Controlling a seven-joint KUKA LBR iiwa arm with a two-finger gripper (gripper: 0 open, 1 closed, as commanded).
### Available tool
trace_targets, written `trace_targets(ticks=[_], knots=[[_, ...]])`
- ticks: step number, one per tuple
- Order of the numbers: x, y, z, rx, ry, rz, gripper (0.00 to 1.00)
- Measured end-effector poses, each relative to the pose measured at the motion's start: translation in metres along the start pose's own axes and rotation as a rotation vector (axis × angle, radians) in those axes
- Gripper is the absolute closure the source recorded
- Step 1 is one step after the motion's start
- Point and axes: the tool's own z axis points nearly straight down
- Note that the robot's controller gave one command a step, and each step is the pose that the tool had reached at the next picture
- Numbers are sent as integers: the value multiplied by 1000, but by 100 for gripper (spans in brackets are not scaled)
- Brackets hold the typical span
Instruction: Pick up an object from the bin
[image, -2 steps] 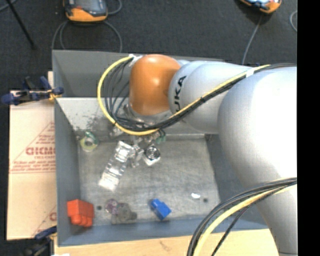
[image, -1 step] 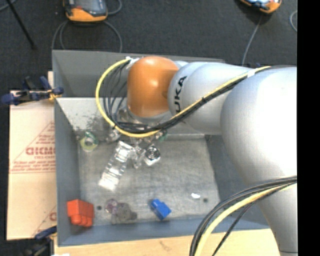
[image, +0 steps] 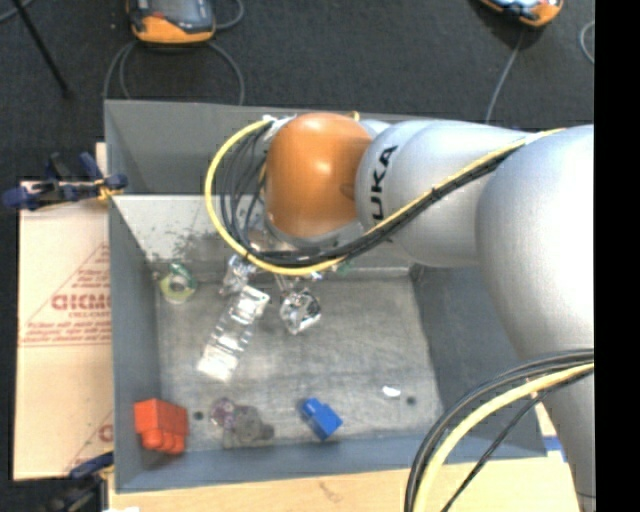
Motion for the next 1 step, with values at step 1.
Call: trace_targets(ticks=[1], knots=[[-5,-6,27,8,-11,-229,0]])
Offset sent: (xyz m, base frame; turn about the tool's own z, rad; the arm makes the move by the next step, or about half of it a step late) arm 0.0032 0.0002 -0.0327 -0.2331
